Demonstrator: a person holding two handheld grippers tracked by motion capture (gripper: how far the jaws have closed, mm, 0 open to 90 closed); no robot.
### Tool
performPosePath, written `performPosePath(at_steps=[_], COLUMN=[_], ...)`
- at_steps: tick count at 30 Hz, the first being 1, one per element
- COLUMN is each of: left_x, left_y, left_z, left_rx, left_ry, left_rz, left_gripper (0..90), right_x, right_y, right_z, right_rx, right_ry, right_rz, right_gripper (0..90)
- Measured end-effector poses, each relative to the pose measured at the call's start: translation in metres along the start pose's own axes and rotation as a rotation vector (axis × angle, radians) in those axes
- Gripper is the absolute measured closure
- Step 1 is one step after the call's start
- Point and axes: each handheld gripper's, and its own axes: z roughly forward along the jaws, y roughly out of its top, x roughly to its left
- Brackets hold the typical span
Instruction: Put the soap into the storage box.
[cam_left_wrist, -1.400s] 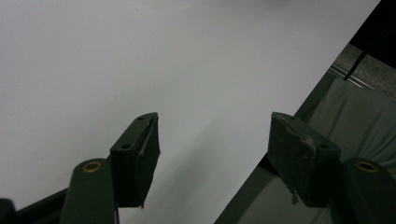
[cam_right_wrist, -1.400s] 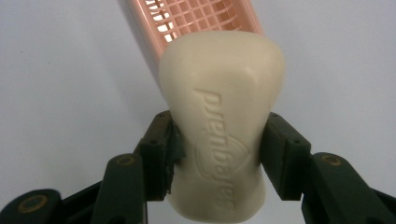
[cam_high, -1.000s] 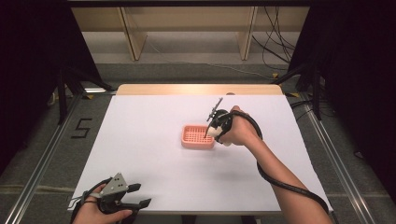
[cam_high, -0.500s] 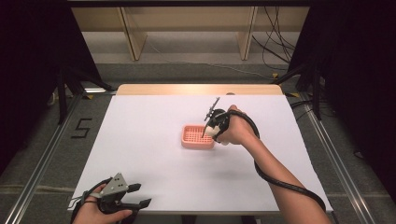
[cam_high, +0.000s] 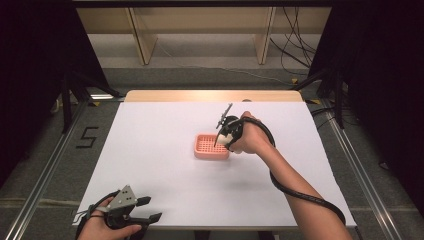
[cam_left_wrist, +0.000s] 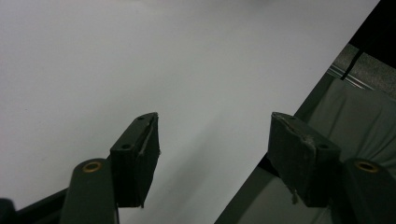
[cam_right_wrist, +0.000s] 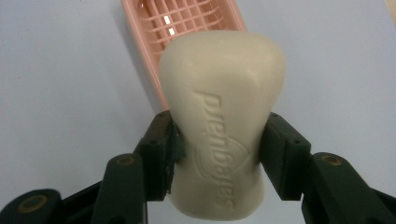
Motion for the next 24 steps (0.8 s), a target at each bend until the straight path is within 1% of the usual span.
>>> performPosePath(at_steps=[1, 2, 3, 4, 12, 15, 16, 17, 18, 19, 20, 22, 23, 24], left_x=[-0.0009, -0.0009, 0.0, 0.0, 0.0001, 0.0002, 0.0002, 0.0001, 0.0001, 0.0002, 0.0002, 0.0003, 0.0003, 0.0003], left_y=[-0.0001, -0.0001, 0.0, 0.0, 0.0, -0.0001, -0.0001, -0.0001, -0.0001, 0.0, 0.0, -0.0001, 0.0, -0.0001], left_z=[0.0008, 0.0008, 0.0002, 0.0002, 0.0003, 0.0004, 0.0004, 0.0005, 0.0005, 0.0004, 0.0004, 0.0004, 0.0004, 0.0004], left_rx=[-0.009, -0.009, 0.001, 0.001, 0.002, 0.002, 0.002, 0.002, 0.002, 0.002, 0.003, 0.003, 0.003, 0.003], left_ry=[-0.001, -0.001, -0.001, -0.001, -0.001, -0.001, -0.001, -0.002, -0.002, -0.001, -0.002, -0.002, -0.002, -0.002], left_rz=[-0.013, -0.013, 0.0, -0.001, -0.001, -0.001, -0.001, -0.002, -0.002, -0.001, -0.001, -0.001, -0.001, -0.001], left_gripper=[33.7, 33.7, 33.7, 33.6, 33.6, 33.7, 33.6, 33.6, 33.6, 33.7, 33.6, 33.7, 33.6, 33.6], right_x=[-0.0007, -0.0007, -0.001, -0.0014, -0.0016, -0.0034, -0.0034, -0.0025, -0.0025, -0.001, -0.0031, -0.0033, -0.0026, -0.0043], right_y=[0.0001, 0.0001, 0.0002, 0.0003, 0.0014, 0.0022, 0.0022, 0.0024, 0.0024, 0.0026, 0.0037, 0.0041, 0.005, 0.0053], right_z=[0.0016, 0.0016, 0.0026, 0.003, 0.0054, 0.0077, 0.0077, 0.0079, 0.0079, 0.0078, 0.0091, 0.0093, 0.0094, 0.0101], right_rx=[-0.007, -0.007, -0.01, -0.012, -0.016, -0.027, -0.027, -0.019, -0.019, -0.008, -0.028, -0.029, -0.014, -0.021], right_ry=[0.009, 0.009, 0.011, 0.013, 0.024, 0.026, 0.026, 0.028, 0.028, 0.036, 0.027, 0.025, 0.024, 0.03], right_rz=[-0.002, -0.002, -0.011, -0.019, -0.039, -0.07, -0.07, -0.054, -0.054, -0.034, -0.073, -0.076, -0.062, -0.084], right_gripper=[50.6, 50.6, 50.6, 50.6, 50.6, 50.6, 50.6, 50.6, 50.6, 50.6, 50.6, 50.6, 50.6, 50.6])
